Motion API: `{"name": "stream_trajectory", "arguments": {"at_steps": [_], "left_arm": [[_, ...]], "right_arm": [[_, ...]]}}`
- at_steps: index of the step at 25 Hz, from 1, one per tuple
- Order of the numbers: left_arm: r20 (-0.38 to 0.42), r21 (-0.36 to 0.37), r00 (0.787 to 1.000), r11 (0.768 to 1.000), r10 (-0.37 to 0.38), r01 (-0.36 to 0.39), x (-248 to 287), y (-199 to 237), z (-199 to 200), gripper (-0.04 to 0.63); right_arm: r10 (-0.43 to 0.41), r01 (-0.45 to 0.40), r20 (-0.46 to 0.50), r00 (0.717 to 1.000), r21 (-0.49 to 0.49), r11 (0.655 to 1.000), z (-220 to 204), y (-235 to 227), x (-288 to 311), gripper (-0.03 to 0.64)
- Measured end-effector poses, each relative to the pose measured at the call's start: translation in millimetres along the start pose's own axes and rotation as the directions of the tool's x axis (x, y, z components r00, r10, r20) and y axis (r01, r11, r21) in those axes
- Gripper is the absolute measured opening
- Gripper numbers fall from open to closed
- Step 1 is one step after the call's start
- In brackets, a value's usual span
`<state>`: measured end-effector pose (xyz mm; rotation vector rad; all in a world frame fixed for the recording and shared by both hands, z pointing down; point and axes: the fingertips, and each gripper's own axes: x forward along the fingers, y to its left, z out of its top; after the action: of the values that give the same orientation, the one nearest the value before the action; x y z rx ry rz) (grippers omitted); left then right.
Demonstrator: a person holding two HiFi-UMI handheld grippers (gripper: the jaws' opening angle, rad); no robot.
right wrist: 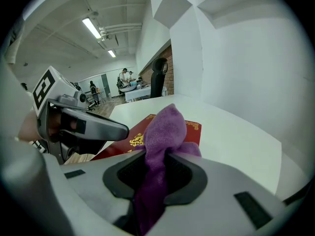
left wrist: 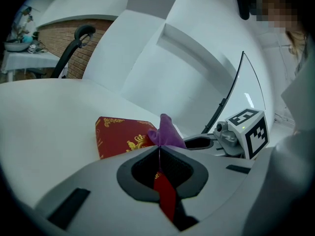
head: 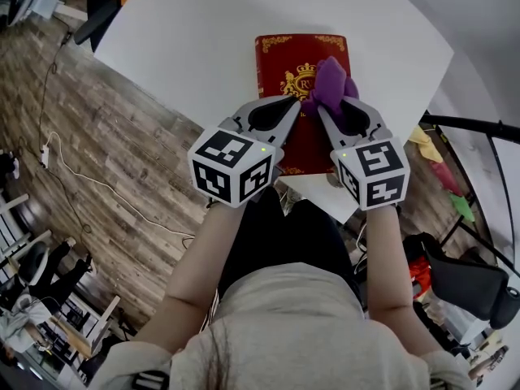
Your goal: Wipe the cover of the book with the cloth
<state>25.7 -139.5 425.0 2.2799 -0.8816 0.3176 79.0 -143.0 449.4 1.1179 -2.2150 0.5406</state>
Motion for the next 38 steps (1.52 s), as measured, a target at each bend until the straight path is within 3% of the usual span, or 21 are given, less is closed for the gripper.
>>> {"name": "stream_trajectory", "arguments": {"at_steps": [17, 38], "left_arm": [[0.022, -0.006, 1.000, 1.000, 0.019, -0.019, -25.1, -38.1, -31.8, 0.024], [0.029, 0.006, 0.999, 0.999, 0.045, -0.045, -49.6, -77.2, -64.8, 0.023]], "right_arm": [[0.053, -0.053, 0.019, 0.998, -0.013, 0.999, -29.0, 28.1, -29.3, 0.106], [0.098, -0.099, 0.038, 0.994, 0.049, 0.994, -61.4, 53.7, -65.4, 0.106]]}}
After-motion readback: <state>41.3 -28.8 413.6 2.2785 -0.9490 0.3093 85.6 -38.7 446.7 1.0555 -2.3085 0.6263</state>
